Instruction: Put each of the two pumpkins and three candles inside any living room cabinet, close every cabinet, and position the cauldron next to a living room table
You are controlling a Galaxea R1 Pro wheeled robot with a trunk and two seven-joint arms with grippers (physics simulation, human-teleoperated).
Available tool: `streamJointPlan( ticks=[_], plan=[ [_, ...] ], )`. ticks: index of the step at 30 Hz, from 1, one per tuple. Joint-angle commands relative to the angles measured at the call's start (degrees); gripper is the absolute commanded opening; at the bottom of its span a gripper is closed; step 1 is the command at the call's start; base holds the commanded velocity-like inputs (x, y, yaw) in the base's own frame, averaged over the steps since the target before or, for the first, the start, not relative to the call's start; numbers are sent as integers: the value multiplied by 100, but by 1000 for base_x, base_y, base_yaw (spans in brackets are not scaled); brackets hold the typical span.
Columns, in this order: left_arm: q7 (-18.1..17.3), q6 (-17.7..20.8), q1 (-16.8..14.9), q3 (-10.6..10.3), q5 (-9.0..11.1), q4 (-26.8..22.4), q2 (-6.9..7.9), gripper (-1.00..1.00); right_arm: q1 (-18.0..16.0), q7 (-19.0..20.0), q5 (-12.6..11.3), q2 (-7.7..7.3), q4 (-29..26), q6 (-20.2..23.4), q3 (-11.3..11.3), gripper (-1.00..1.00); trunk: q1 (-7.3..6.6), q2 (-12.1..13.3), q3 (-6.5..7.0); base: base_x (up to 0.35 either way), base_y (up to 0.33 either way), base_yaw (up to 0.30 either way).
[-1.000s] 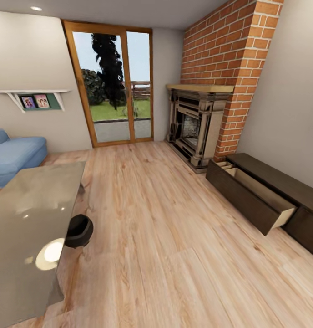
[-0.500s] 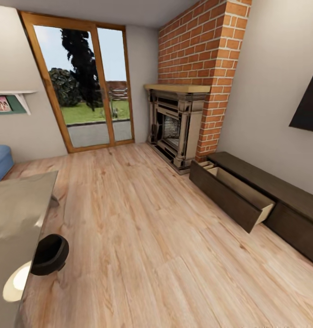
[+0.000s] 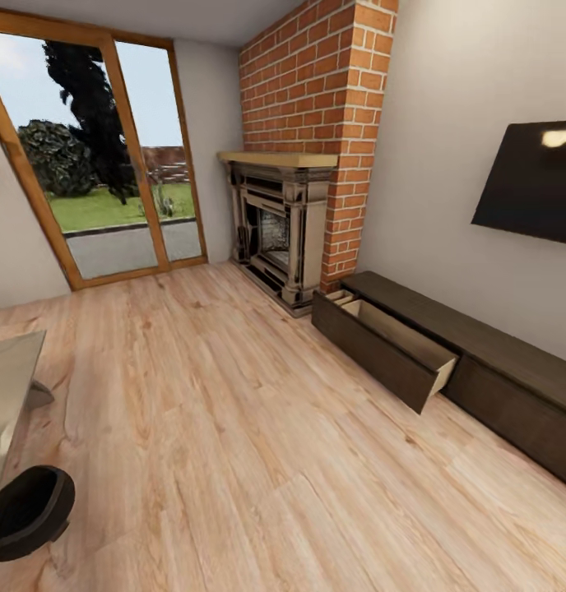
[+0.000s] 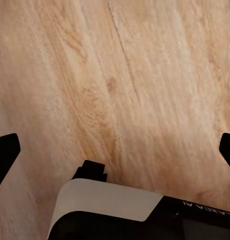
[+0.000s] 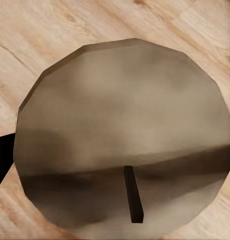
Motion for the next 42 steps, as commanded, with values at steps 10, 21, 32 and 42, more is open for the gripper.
streamJointPlan(
  ticks=[10,21,32,42],
  plan=[
    [53,-27,-7,-51,23,-23,7,100,-6,-23,-38,0,7,-19,50,-100,-85,158,66,330,0,-272],
    [49,-27,-7,-47,23,-23,13,100,-6,-18,-38,0,6,-16,50,-100,-326,599,264,330,28,-272],
    [15,-27,-6,-47,30,-23,50,100,-6,-18,-38,0,5,-13,50,-100,-568,1040,461,330,134,-285],
    [9,-28,-4,-50,29,-23,79,100,-6,-18,-38,0,7,-11,50,-100,-787,1441,641,329,172,-288]
  ],
)
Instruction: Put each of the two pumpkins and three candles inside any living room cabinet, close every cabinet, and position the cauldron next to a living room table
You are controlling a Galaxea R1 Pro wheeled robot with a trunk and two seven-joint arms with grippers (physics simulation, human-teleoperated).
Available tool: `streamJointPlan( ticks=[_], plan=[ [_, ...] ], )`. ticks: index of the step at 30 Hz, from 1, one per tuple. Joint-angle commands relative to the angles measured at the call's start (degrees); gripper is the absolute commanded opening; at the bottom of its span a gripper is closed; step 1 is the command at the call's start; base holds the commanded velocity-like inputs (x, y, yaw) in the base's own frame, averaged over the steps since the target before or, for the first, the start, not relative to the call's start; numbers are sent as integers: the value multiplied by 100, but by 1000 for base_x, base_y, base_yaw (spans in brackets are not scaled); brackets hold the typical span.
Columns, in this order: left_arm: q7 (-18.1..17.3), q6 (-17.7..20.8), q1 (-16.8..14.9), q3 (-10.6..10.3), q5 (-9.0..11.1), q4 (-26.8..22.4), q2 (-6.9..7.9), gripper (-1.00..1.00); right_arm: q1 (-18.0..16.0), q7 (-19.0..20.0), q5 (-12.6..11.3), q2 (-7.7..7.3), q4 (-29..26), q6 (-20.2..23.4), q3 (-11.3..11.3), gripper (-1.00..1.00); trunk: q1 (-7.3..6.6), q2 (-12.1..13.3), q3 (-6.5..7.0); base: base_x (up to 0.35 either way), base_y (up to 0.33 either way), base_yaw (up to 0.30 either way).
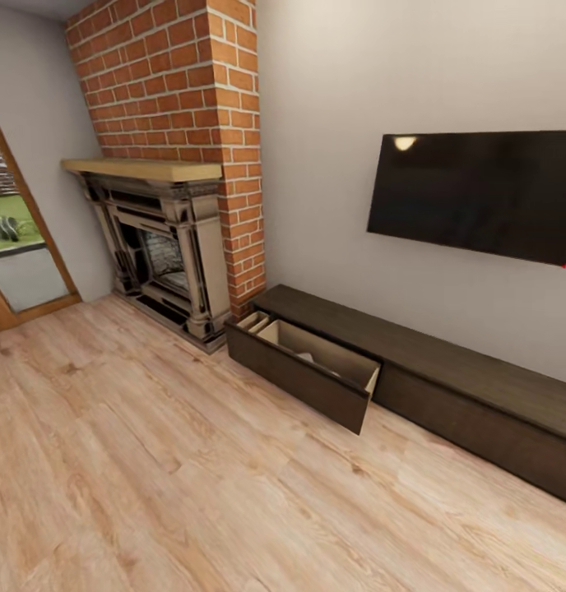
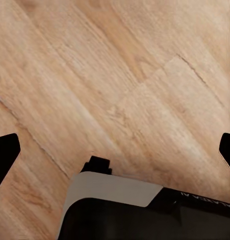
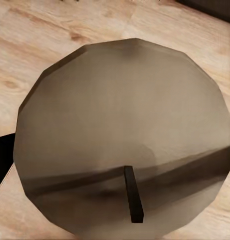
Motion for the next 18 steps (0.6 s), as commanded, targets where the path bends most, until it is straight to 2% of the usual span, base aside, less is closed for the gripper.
streamJointPlan(
  ticks=[1,15,18],
  plan=[
    [56,-24,-2,-50,20,-29,9,100,-6,-22,-37,0,3,-19,50,-100,-19,38,12,329,174,-288],
    [56,-32,1,-43,23,-29,58,100,-6,-22,-37,0,9,-22,50,-100,-326,599,264,329,174,-286],
    [56,-32,-2,-38,23,-29,68,100,-6,-22,-31,0,8,-22,50,-100,-392,720,318,329,174,-93]
  ],
)
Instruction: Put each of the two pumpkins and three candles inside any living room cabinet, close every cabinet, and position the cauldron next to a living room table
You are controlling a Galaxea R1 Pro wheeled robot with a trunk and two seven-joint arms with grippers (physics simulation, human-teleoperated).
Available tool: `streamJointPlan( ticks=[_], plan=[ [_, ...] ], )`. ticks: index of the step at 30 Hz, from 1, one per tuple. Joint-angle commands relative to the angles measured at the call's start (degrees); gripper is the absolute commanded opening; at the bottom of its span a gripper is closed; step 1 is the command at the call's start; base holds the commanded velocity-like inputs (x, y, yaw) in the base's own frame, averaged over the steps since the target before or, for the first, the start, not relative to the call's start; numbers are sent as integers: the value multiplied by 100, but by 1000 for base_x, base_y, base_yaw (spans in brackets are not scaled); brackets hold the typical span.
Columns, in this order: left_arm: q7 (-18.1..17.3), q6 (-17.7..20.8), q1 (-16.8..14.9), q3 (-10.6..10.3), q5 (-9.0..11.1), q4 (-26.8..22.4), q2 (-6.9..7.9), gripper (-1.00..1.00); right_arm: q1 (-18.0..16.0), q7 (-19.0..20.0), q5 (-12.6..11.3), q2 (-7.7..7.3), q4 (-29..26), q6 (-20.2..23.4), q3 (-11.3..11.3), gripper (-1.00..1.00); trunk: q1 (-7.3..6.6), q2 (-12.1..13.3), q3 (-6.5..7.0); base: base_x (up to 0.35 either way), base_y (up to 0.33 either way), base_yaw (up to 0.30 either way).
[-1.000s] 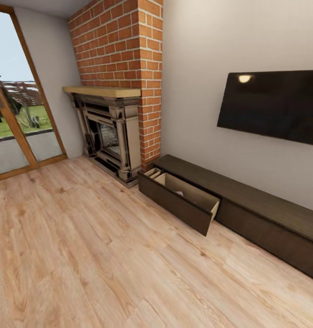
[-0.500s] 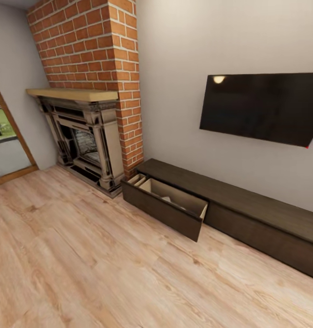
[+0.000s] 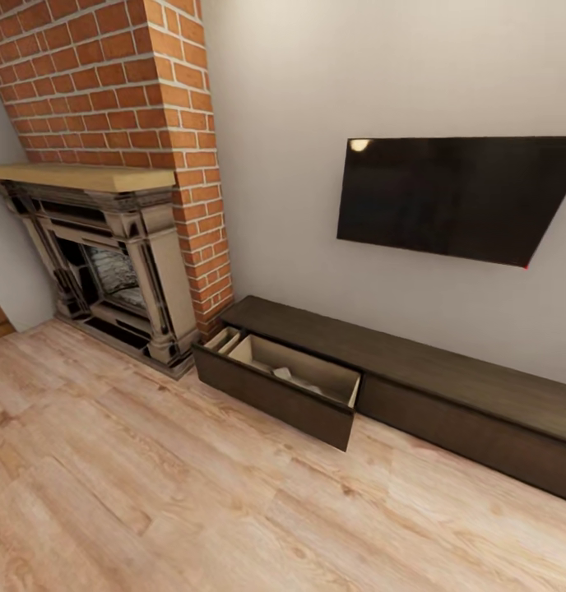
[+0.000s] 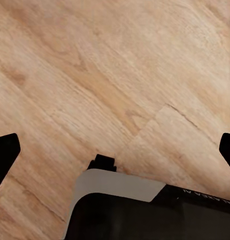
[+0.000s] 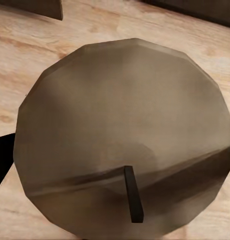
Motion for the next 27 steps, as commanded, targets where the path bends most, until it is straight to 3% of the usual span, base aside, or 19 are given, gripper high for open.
streamJointPlan(
  ticks=[1,9,20,27],
  plan=[
    [56,-24,-10,-48,19,-28,25,100,-5,-23,-37,0,2,-20,48,-100,-19,37,12,329,174,-32],
    [63,-567,0,-52,27,-28,76,100,-5,-23,-33,28,3,-22,56,-100,-194,358,156,329,174,-6],
    [57,-602,1,-56,28,-28,80,100,-5,-23,-10,72,3,-24,65,-100,-436,799,353,327,177,-1],
    [56,-603,1,-56,28,-28,80,100,-5,-23,-17,70,3,-24,65,-100,-590,1080,479,322,187,-183]
  ],
)
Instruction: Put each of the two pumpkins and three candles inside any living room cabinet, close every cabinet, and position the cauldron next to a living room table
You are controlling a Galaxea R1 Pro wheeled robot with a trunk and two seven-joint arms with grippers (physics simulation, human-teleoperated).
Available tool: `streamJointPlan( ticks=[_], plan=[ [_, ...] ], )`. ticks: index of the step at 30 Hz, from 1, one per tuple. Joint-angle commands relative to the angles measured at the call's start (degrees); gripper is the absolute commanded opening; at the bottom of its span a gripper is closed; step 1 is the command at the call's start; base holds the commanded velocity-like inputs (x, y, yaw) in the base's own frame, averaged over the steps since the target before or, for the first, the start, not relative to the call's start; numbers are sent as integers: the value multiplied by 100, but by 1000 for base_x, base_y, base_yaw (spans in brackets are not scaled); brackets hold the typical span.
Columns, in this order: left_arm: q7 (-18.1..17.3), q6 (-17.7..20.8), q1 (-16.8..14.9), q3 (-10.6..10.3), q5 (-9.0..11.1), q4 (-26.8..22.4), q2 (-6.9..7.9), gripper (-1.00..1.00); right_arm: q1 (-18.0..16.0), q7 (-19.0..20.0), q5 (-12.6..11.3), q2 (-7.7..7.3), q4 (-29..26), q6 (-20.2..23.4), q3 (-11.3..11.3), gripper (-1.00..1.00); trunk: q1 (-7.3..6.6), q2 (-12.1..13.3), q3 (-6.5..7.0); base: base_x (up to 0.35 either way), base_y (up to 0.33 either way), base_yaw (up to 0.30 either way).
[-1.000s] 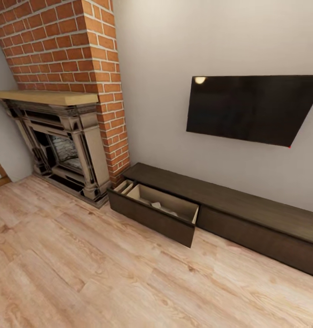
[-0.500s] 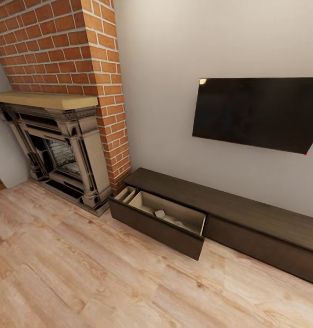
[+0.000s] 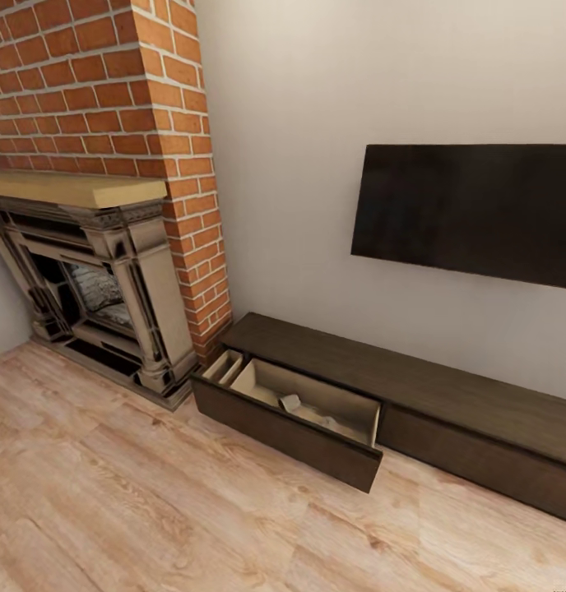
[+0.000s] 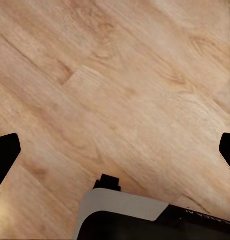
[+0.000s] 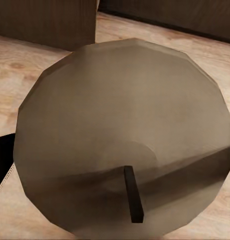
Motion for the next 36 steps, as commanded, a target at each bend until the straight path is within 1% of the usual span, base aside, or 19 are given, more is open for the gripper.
streamJointPlan(
  ticks=[1,6,20,36],
  plan=[
    [56,-23,-4,-49,16,-27,9,100,-6,-22,-36,0,1,-20,50,-100,-18,35,11,321,188,-260],
    [56,-23,-4,-49,16,-27,9,100,-6,-22,-36,0,2,-16,50,-100,-128,236,100,321,189,-264],
    [58,-21,-4,-49,14,-27,9,100,-6,-22,-28,0,3,-20,50,-100,-128,236,100,318,193,-267],
    [56,-16,-4,-49,12,-27,9,100,-6,-22,-28,0,3,-12,50,-100,-128,236,100,297,227,-267]
  ],
)
